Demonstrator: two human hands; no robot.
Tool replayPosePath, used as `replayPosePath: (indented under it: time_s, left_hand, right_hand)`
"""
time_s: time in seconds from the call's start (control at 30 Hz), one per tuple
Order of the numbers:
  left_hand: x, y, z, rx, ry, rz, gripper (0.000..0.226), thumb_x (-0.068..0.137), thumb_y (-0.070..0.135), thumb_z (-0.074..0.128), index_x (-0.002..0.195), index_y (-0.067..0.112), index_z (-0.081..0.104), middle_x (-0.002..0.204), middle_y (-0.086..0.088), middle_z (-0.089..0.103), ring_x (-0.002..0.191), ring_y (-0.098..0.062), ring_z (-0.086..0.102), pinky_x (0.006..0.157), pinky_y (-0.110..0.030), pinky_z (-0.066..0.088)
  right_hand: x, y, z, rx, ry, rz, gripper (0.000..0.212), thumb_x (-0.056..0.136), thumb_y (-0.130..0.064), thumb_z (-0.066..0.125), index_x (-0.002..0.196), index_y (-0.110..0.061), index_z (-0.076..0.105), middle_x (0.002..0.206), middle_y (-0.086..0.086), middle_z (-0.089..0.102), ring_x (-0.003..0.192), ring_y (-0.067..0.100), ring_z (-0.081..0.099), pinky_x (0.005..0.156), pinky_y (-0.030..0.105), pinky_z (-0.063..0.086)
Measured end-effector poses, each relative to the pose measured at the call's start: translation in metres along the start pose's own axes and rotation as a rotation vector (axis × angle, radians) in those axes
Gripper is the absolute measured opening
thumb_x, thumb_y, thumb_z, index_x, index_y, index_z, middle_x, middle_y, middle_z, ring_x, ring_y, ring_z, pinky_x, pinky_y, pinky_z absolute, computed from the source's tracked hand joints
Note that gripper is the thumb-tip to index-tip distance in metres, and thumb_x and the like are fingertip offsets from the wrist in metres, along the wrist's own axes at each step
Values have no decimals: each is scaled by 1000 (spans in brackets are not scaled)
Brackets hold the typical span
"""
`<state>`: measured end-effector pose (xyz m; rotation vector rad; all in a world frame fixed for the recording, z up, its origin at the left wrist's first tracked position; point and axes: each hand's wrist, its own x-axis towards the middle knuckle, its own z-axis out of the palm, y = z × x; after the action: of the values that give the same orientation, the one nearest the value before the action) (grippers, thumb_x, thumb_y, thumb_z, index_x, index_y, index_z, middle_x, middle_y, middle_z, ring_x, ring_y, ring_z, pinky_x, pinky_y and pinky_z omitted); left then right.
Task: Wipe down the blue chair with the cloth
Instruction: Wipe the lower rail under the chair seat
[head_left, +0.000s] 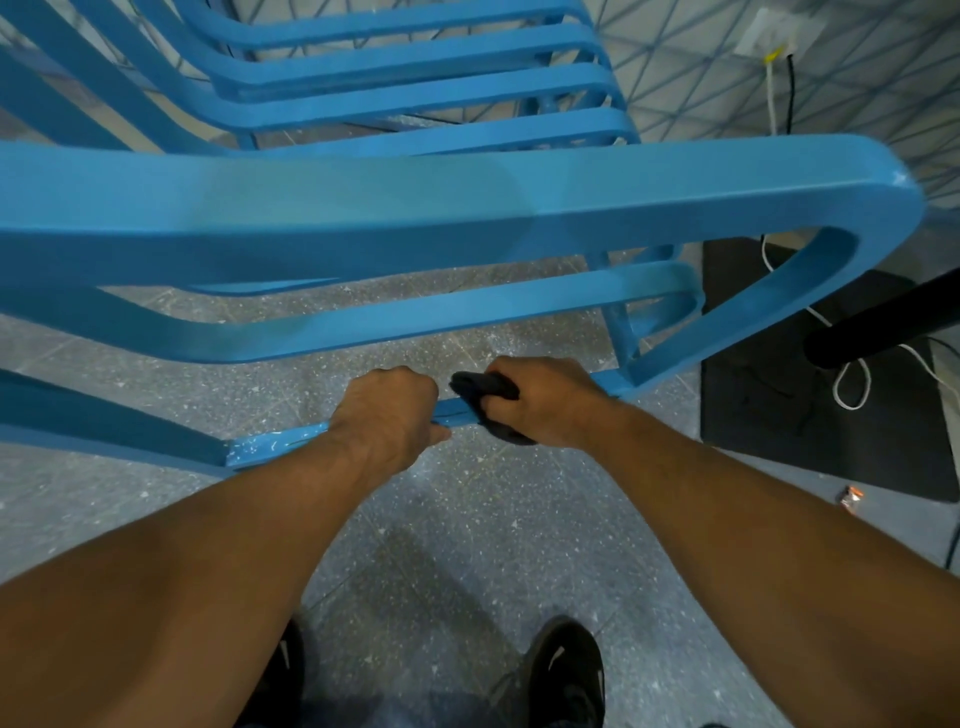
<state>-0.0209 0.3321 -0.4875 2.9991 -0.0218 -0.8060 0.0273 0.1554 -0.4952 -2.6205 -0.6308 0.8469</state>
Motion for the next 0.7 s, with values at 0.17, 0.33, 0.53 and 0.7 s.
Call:
replayPosePath:
  time_s: [0.17, 0.33, 0.53, 0.7]
  left_hand:
    - [0, -3, 2, -23, 17, -4, 40, 88, 54, 60, 111, 22, 64, 99, -2, 65, 84, -18, 57, 71, -27, 43]
    - [-3, -9, 4, -68, 23, 24, 39, 86, 58, 60, 104, 24, 65, 88, 2, 60, 80, -17, 55, 69, -28, 44]
    - [-24, -41, 7, -120, 34, 68, 47, 82, 47, 69, 121, 23, 58, 111, -1, 62, 97, -22, 59, 85, -36, 51]
    - [-34, -68, 9, -22, 2, -46, 34, 84, 41, 67, 111, 22, 60, 99, 0, 58, 87, -19, 57, 73, -33, 50]
  right_hand:
    - [3, -15, 5, -34, -21, -30, 23, 90, -48, 52, 103, -29, 54, 92, -5, 63, 84, 19, 58, 85, 38, 41]
    - [-13, 15, -12, -60, 3, 26, 24, 91, -52, 54, 103, -31, 55, 94, -6, 63, 87, 17, 58, 85, 37, 44]
    - [5, -12, 14, -126, 43, -54, 31, 91, -62, 44, 98, -32, 50, 92, -8, 58, 84, 18, 53, 80, 38, 32]
    - [20, -59, 37, -94, 52, -32, 30, 94, -58, 41, 96, -29, 48, 93, -3, 58, 85, 21, 53, 88, 43, 34]
